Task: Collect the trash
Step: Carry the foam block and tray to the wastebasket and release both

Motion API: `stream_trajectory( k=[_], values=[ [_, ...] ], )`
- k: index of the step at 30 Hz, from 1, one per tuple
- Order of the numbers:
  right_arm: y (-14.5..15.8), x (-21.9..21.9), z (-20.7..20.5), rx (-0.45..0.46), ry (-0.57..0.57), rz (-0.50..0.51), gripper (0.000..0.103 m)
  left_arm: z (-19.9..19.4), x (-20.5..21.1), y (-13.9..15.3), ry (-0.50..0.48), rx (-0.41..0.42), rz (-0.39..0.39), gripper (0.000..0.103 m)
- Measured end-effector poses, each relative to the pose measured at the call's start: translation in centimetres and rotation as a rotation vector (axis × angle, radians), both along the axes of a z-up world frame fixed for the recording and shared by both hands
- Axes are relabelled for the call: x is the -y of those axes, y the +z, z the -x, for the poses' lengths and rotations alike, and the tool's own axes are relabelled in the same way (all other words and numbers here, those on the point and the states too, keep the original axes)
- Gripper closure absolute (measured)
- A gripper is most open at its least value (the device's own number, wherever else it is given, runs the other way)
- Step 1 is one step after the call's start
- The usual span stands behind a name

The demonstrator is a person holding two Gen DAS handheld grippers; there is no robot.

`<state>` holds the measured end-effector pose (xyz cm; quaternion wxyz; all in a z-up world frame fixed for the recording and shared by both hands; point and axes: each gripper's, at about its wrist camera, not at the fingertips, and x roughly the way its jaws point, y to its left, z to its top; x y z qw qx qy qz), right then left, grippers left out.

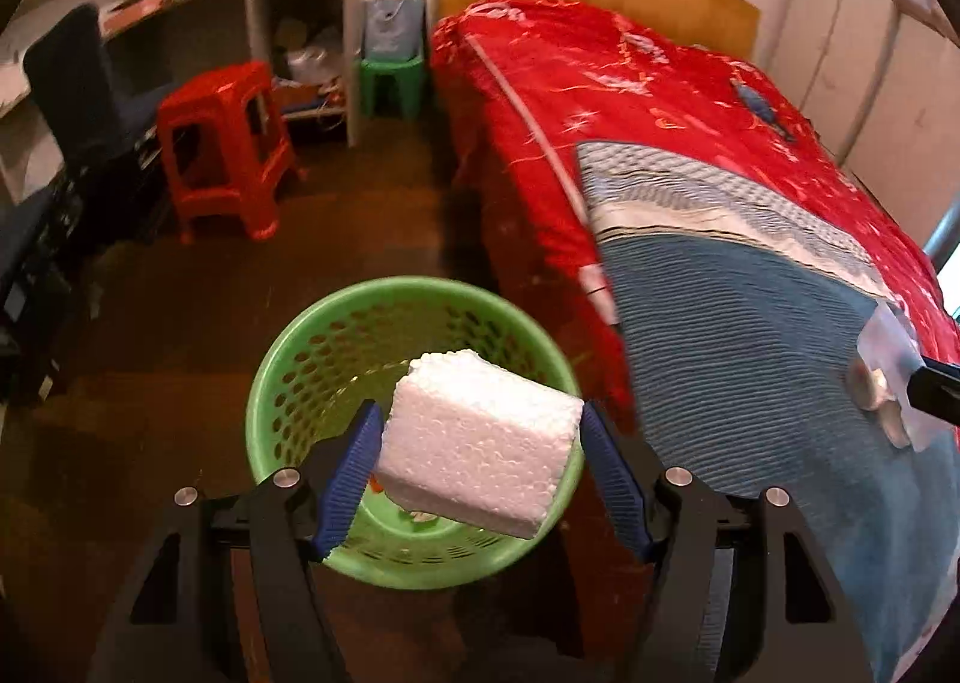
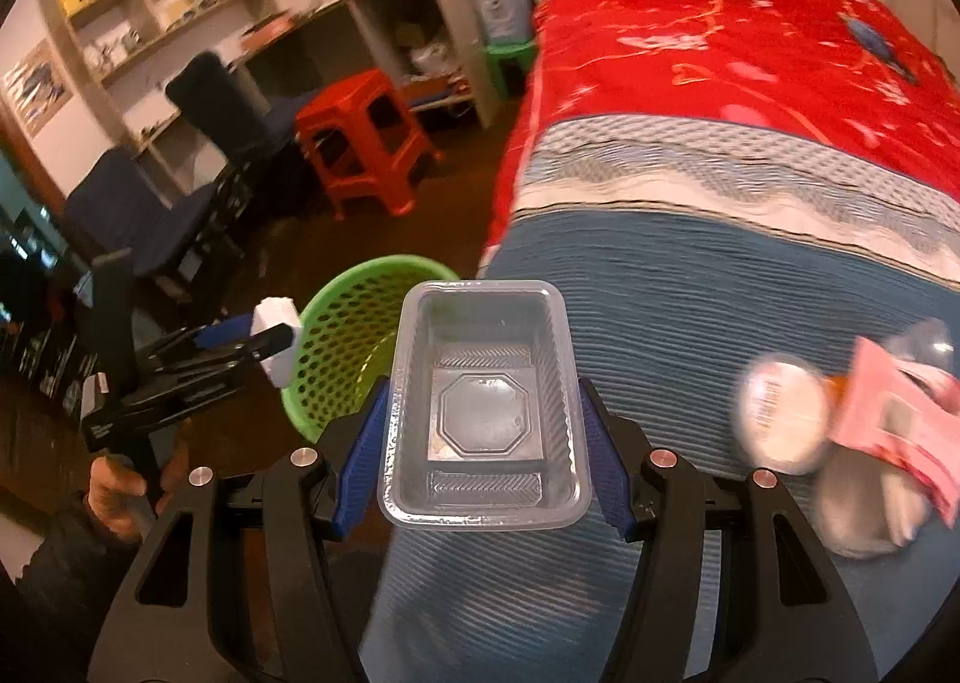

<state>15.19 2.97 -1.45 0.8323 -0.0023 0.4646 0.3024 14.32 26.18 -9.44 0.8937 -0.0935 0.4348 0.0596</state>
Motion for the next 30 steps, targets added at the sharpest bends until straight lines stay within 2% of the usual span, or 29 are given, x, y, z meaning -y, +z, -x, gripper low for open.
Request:
stream_trajectory(
  k=[5, 7, 12, 24, 27, 30],
  values=[
    [-1.2, -3.2, -0.5, -0.027, 0.036, 0.014, 0.043, 0.0, -2.0, -1.6, 0.035, -0.033, 0.017, 0.036],
    [-1.7, -4.5, -0.8, -0.036, 0.05, 0.021, 0.043, -0.1, -2.9, -2.2, 0.053, -0.039, 0.029, 0.03],
    [-2.7, -7.0, -1.4, -0.052, 0.074, 0.033, 0.043, 0.1, -4.1, -2.8, 0.078, -0.043, 0.056, 0.023],
    [-5.5, -13.6, -2.6, -0.11, 0.137, 0.049, 0.042, 3.7, -7.2, -0.7, 0.179, 0.024, 0.084, 0.019],
    [-6.0, -14.9, -2.7, -0.124, 0.146, 0.041, 0.034, 4.4, -7.7, -0.4, 0.192, 0.03, 0.083, 0.019],
    [-5.8, -15.5, -2.5, -0.126, 0.153, 0.028, 0.031, 4.6, -7.7, -0.2, 0.197, 0.033, 0.083, 0.018]
  ],
)
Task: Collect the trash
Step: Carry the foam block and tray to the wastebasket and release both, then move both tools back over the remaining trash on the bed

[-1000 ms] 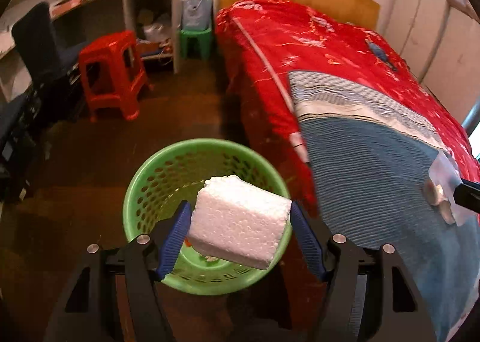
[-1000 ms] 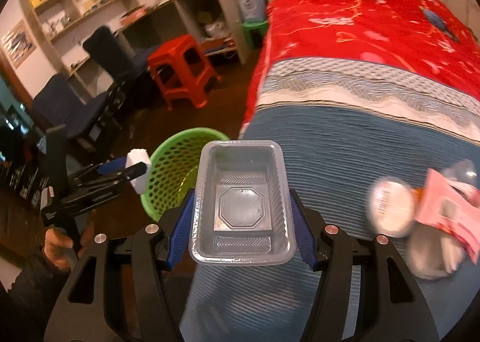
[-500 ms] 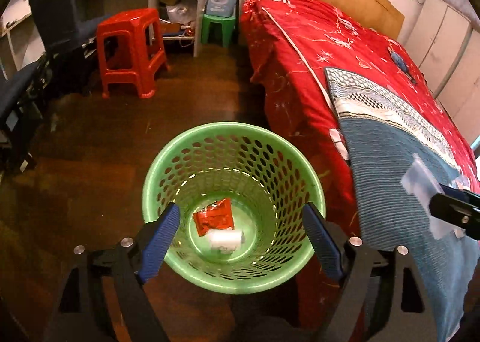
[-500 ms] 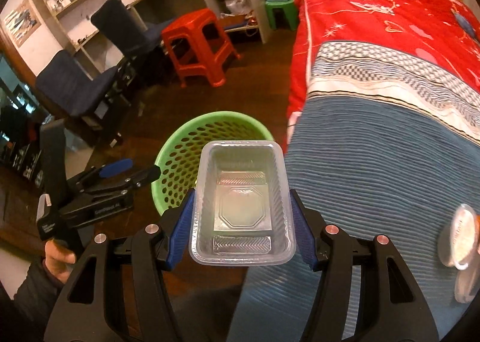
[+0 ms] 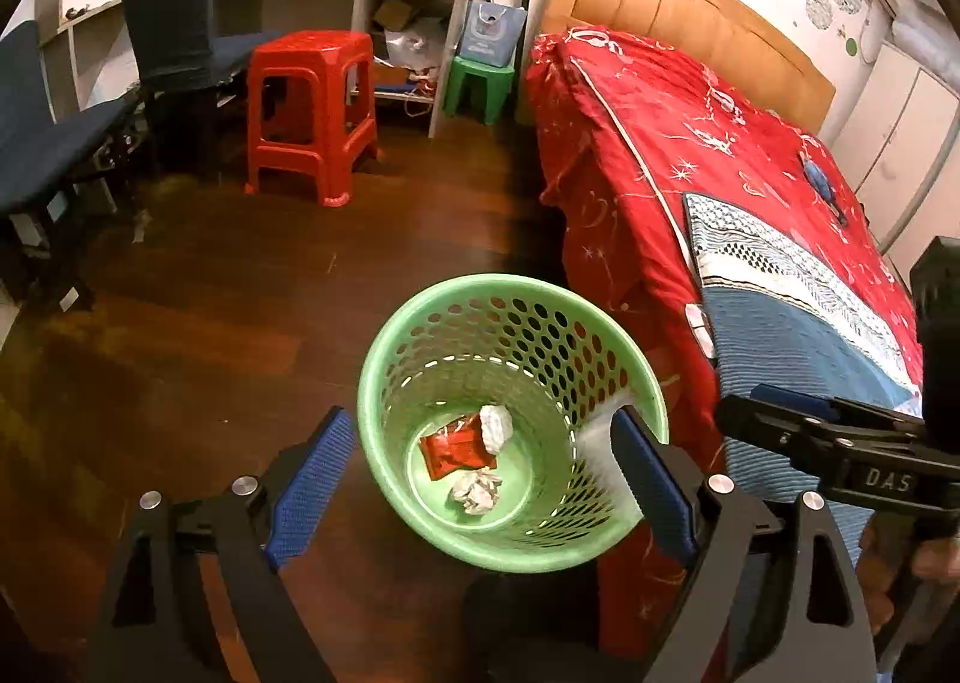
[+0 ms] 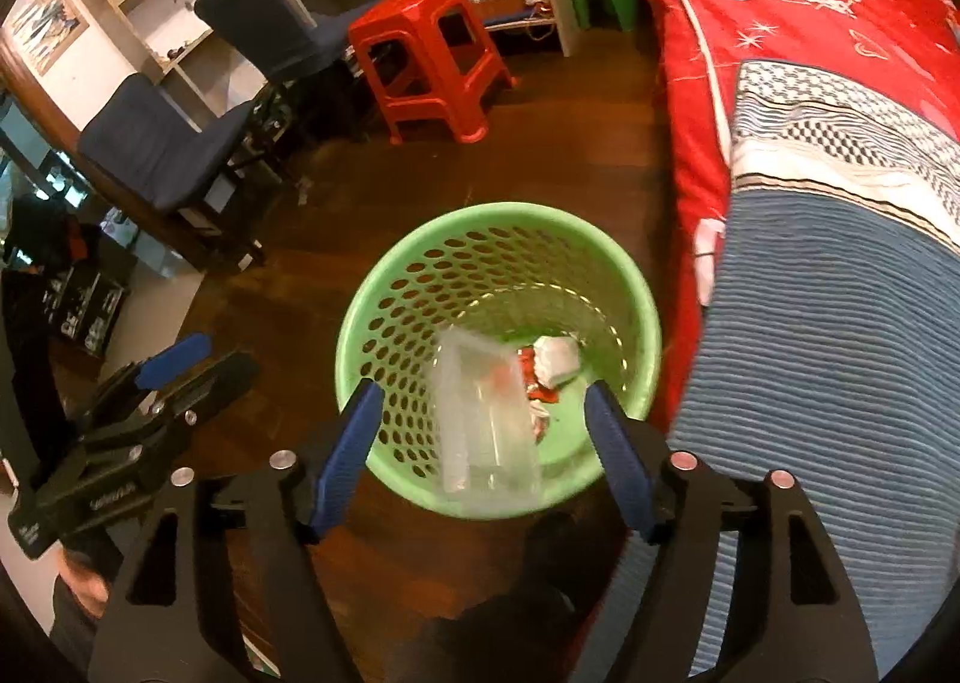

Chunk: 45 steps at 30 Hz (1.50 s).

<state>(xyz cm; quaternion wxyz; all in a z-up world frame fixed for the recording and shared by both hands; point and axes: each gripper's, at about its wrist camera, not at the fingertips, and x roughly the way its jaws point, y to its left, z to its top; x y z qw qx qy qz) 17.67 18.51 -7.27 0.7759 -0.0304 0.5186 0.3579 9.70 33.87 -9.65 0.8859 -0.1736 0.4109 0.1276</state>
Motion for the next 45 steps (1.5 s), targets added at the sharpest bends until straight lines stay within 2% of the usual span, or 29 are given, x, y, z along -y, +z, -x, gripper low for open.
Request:
stream_trajectory(
  k=[3, 8, 14, 21, 23, 28, 35, 39, 45],
  values=[
    [0.7, 0.3, 0.4, 0.013, 0.0, -0.009, 0.03, 0.1, 0.2, 0.3, 0.0, 0.003, 0.001, 0.018],
    [2.4, 3.7, 1.2, 0.056, -0.027, -0.022, 0.03, 0.0, 2.0, 1.0, -0.032, 0.014, -0.002, 0.018],
    [3.8, 10.7, 1.6, 0.097, -0.109, -0.016, 0.029, -1.3, 6.1, 2.4, -0.107, 0.029, -0.014, 0.018],
    [5.2, 19.7, 1.7, 0.149, -0.193, 0.039, 0.029, -3.3, 12.0, 3.6, -0.223, 0.038, -0.011, 0.017],
    [5.5, 22.7, 1.4, 0.154, -0.21, 0.057, 0.023, -3.8, 13.5, 4.0, -0.25, 0.039, -0.015, 0.017],
    [6.3, 29.0, 0.5, 0.16, -0.232, 0.111, 0.019, -4.8, 16.8, 4.3, -0.306, 0.035, -0.003, 0.017],
    [6.2, 34.5, -1.2, 0.181, -0.137, 0.233, 0.018, -6.6, 21.3, 4.4, -0.379, 0.022, 0.003, 0.013],
    [5.0, 35.3, -1.5, 0.159, -0.042, 0.268, 0.018, -7.7, 23.8, 4.3, -0.425, 0.015, 0.006, 0.013],
    [3.8, 35.4, -2.3, 0.142, 0.032, 0.268, 0.018, -8.9, 26.3, 3.9, -0.476, 0.0, 0.007, 0.013]
  ],
)
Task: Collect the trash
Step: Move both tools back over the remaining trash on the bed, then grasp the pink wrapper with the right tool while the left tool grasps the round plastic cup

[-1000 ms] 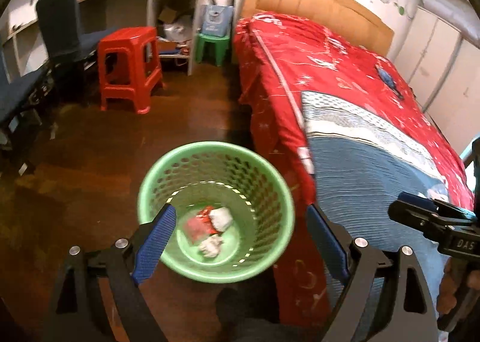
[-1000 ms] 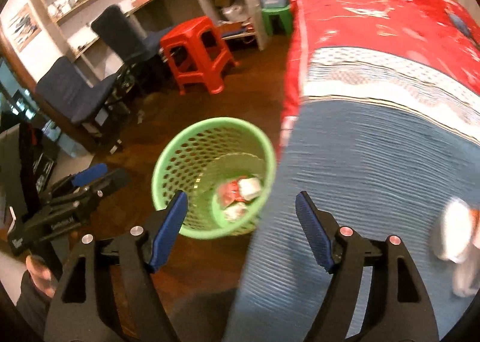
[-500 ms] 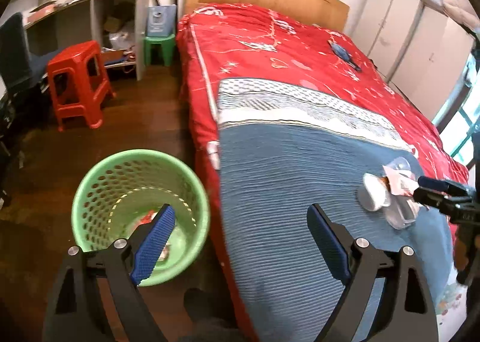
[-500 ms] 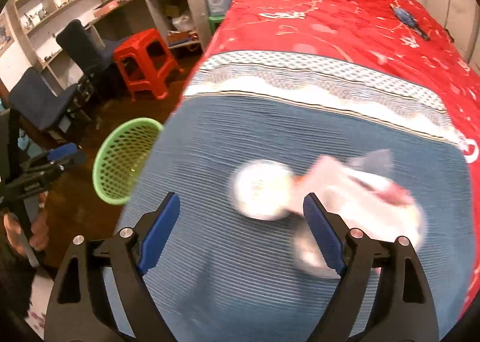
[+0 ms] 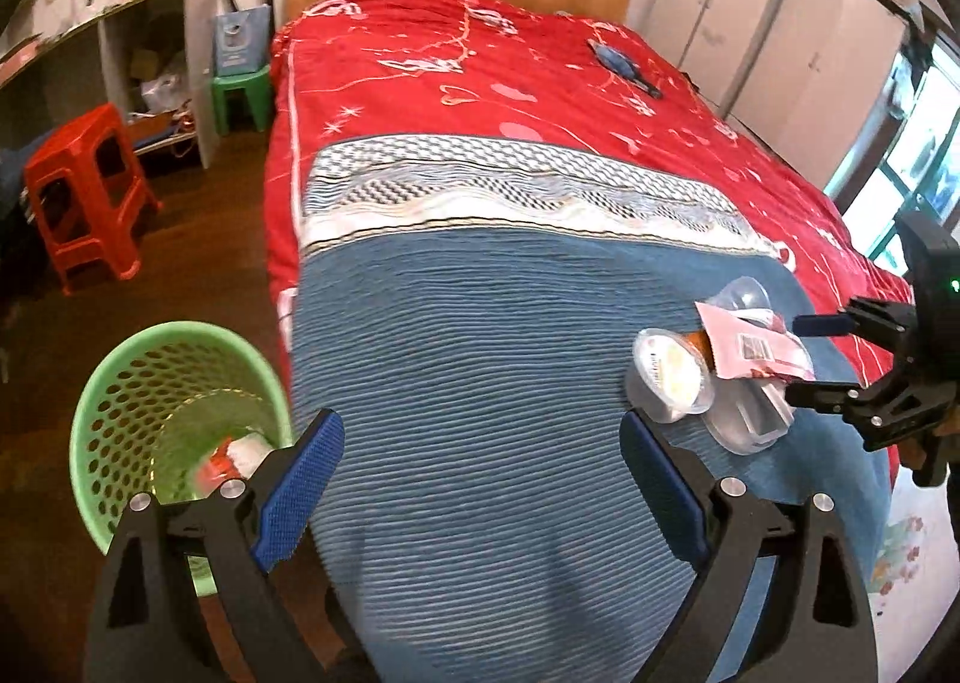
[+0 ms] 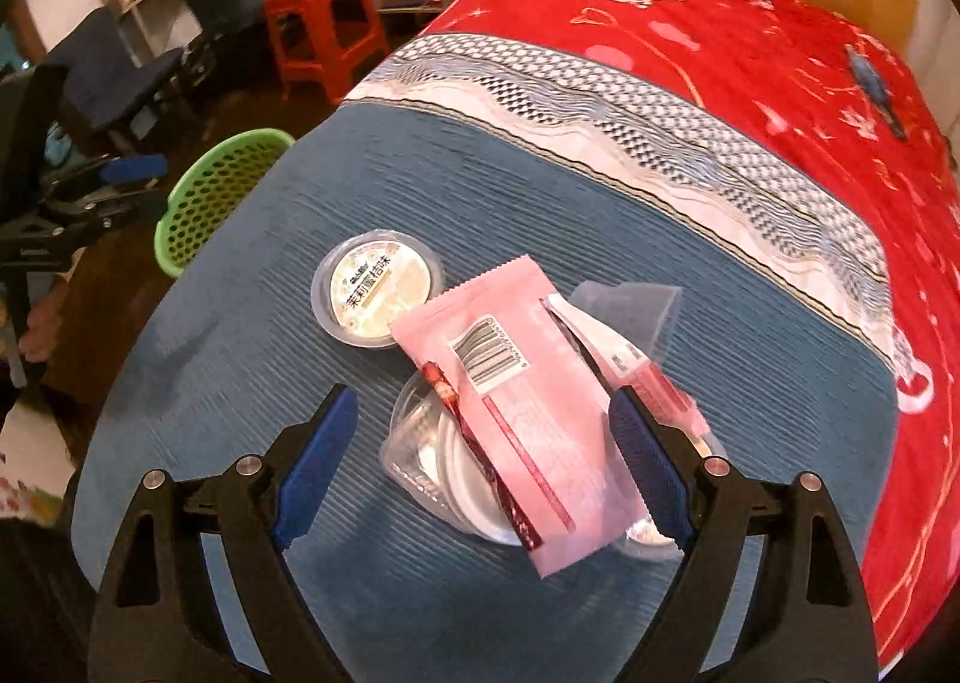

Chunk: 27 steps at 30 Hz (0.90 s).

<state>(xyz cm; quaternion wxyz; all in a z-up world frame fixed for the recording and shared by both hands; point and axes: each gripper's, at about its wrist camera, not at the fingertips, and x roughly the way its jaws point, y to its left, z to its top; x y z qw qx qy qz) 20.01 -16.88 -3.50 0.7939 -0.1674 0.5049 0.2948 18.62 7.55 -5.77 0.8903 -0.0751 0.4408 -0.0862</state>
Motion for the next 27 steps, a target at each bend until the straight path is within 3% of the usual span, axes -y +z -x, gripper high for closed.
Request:
stream_trajectory(
  k=[11, 16, 27],
  values=[
    [-1.1, 0.4, -1.0, -0.063, 0.023, -0.03, 0.019, -1.6, 3.0, -1.1, -0.079, -0.033, 0.0, 0.013],
    [-1.4, 1.1, -1.0, -0.101, 0.013, -0.078, 0.03, -2.2, 4.5, -1.5, -0.124, -0.04, -0.005, 0.013],
    [-1.3, 2.2, -0.8, -0.142, -0.042, -0.177, 0.037, -3.5, 7.9, -2.4, -0.226, -0.047, -0.026, 0.013]
  ],
)
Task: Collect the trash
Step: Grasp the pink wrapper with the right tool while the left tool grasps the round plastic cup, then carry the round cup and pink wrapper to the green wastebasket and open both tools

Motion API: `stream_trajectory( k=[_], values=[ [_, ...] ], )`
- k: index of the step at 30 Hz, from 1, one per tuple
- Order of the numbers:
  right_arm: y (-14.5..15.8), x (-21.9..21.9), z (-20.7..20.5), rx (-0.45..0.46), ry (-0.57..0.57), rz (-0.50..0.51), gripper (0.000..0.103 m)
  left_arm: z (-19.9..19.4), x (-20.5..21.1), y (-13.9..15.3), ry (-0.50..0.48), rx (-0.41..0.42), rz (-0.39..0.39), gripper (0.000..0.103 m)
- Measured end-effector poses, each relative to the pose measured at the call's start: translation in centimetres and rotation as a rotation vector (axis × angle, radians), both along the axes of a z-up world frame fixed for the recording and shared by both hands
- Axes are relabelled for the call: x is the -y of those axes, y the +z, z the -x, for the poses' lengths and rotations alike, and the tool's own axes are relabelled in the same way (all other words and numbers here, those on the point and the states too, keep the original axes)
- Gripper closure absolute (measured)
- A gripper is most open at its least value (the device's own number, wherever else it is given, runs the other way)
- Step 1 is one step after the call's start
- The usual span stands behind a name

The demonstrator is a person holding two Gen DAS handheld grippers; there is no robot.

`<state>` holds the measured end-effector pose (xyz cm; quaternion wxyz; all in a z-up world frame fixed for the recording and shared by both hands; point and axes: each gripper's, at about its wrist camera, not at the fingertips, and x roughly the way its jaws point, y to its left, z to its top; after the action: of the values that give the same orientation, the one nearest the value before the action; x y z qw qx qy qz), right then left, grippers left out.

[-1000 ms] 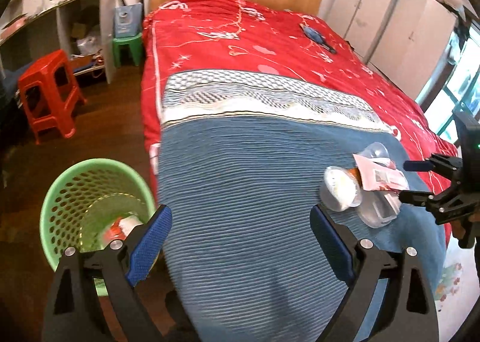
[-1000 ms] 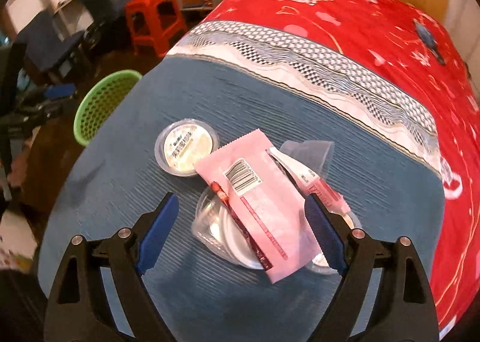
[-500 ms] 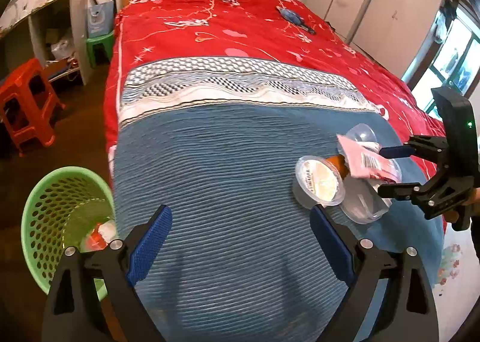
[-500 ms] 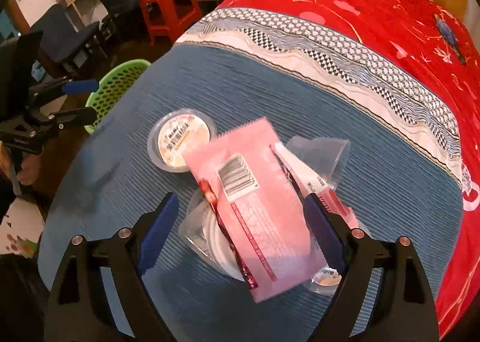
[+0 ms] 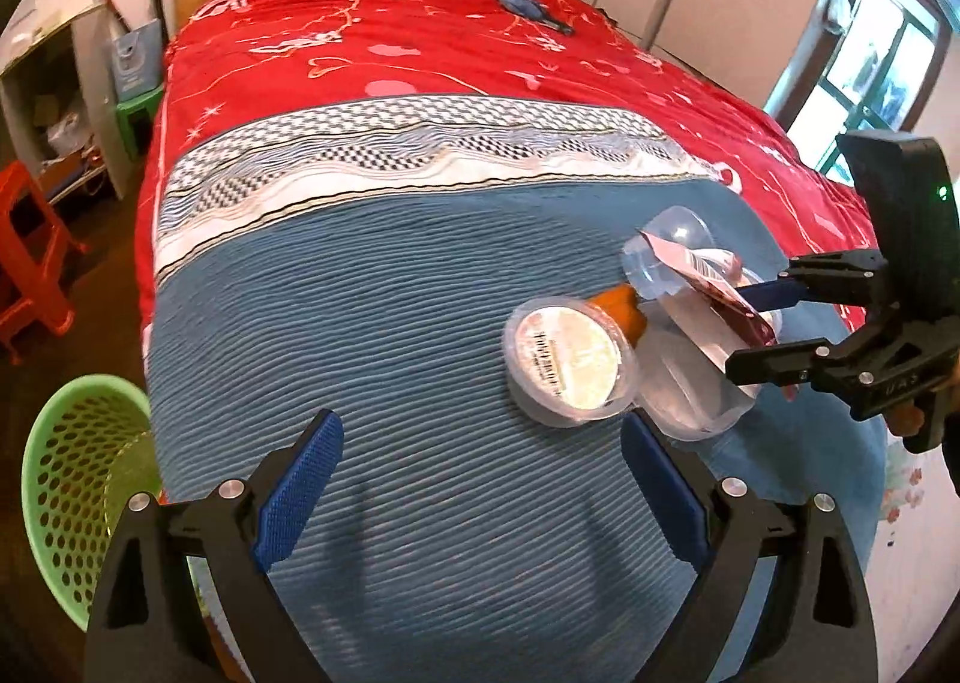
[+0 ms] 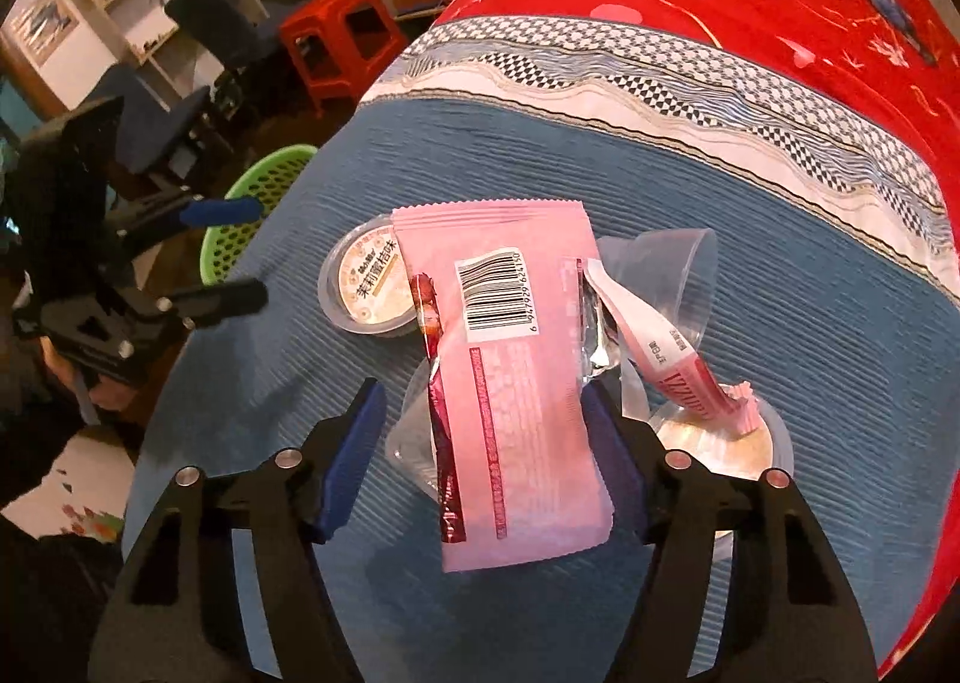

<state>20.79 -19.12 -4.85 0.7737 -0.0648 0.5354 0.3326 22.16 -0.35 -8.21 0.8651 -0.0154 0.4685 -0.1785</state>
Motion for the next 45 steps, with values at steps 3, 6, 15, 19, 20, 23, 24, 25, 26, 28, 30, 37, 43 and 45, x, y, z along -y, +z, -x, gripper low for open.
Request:
stream_trajectory(
  k=[3, 6, 15, 19, 20, 23, 24, 25, 26, 28, 30, 37, 43, 45],
  values=[
    [-0.1, 0.2, 0.0, -0.003, -0.012, -0.018, 0.033, -0.2, 0.6, -0.3, -0.011, -0.007, 0.0, 0.013],
    [0.0, 0.7, -0.3, -0.019, -0.037, -0.06, 0.029, -0.3, 1.0, -0.4, -0.019, -0.008, 0.0, 0.013],
    [0.3, 1.3, 0.3, 0.004, -0.072, -0.073, 0.054, -0.7, 2.4, -0.8, -0.065, -0.003, -0.015, 0.013],
    [1.1, 1.8, 0.7, 0.031, -0.098, -0.088, 0.054, -1.0, 3.3, -1.1, -0.082, 0.0, -0.028, 0.013],
    [1.3, 1.8, 0.8, 0.034, -0.103, -0.093, 0.054, -1.1, 3.5, -1.2, -0.089, 0.003, -0.028, 0.013],
    [2.1, 1.9, 1.3, 0.052, -0.113, -0.104, 0.054, -1.3, 4.3, -1.4, -0.115, 0.015, -0.04, 0.013],
    [2.4, 2.0, 1.5, 0.062, -0.116, -0.105, 0.054, -1.5, 4.4, -1.5, -0.121, 0.014, -0.042, 0.013],
    [2.5, 2.0, 1.5, 0.067, -0.12, -0.107, 0.054, -1.6, 4.6, -1.6, -0.124, 0.012, -0.046, 0.013],
    [2.7, 2.0, 1.7, 0.072, -0.127, -0.108, 0.054, -1.7, 4.8, -1.8, -0.126, 0.011, -0.051, 0.013],
    [3.1, 2.1, 1.9, 0.078, -0.139, -0.117, 0.054, -2.0, 5.2, -2.0, -0.125, 0.015, -0.06, 0.013],
    [3.4, 2.2, 2.2, 0.084, -0.149, -0.122, 0.054, -2.1, 5.4, -2.1, -0.124, 0.015, -0.059, 0.014],
    [4.4, 2.0, 3.6, 0.115, -0.17, -0.138, 0.054, -1.9, 5.8, -2.2, -0.132, 0.04, -0.063, 0.038],
    [5.0, 1.2, 4.5, 0.13, -0.177, -0.159, 0.054, -0.6, 4.5, -0.8, -0.1, 0.086, -0.064, 0.039],
    [5.2, 0.7, 4.9, 0.141, -0.172, -0.159, 0.054, 0.2, 3.4, 0.1, -0.082, 0.1, -0.05, 0.039]
  ],
)
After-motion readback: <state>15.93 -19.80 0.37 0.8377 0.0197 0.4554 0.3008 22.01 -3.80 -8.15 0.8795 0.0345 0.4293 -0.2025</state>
